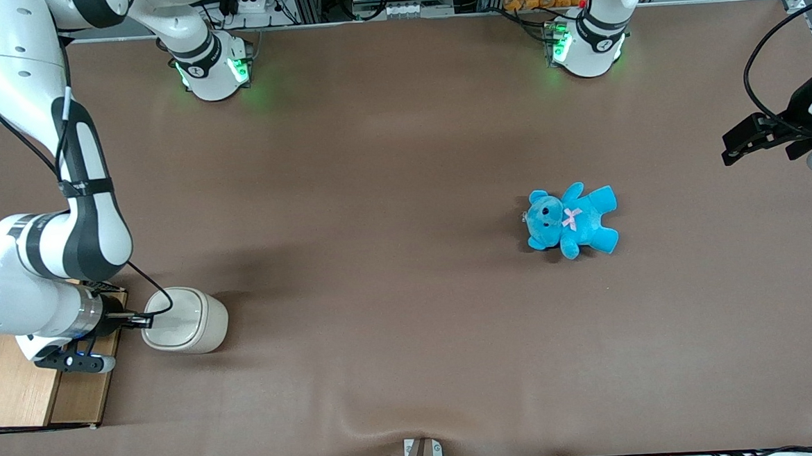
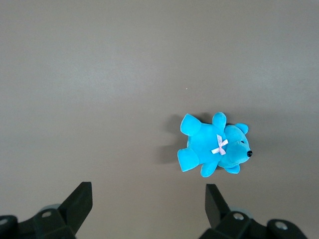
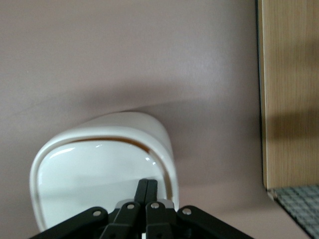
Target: Open trash can with right arm
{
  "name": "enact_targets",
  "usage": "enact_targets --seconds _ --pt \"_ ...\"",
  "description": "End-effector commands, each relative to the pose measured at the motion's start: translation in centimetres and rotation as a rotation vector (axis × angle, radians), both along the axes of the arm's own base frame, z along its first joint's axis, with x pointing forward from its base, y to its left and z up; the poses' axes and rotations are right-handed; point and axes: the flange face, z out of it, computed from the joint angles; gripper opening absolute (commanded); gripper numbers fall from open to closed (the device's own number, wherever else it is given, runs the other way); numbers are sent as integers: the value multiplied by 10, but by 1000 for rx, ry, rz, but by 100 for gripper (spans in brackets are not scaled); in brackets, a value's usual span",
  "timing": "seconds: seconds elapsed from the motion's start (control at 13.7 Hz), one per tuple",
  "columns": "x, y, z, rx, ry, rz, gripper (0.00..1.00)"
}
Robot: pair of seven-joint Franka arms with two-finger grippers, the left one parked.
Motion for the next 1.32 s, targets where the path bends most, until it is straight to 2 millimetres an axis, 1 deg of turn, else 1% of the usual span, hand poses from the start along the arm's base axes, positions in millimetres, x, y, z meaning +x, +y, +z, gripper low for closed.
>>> enact_targets --seconds 0.0,0.07,0.22,0.51,0.59,0.66,0.73,0.8,0.88,1.02,1.17,1.24 --pt "3 11 11 17 29 -28 0" --pt "2 13 14 21 39 -24 0" --pt "2 21 30 36 68 -11 0" --pt "1 27 79 51 113 -6 0" --pt "1 29 89 54 123 0 3" --pt "0 32 96 55 123 5 54" --pt "-1 30 103 58 112 3 100" --pt "-2 27 110 60 103 -2 100" --pt "-4 29 118 61 93 2 100" --pt "-9 24 140 63 70 3 100" --pt "-17 19 152 62 94 1 100" --pt "-23 13 174 66 69 -6 100"
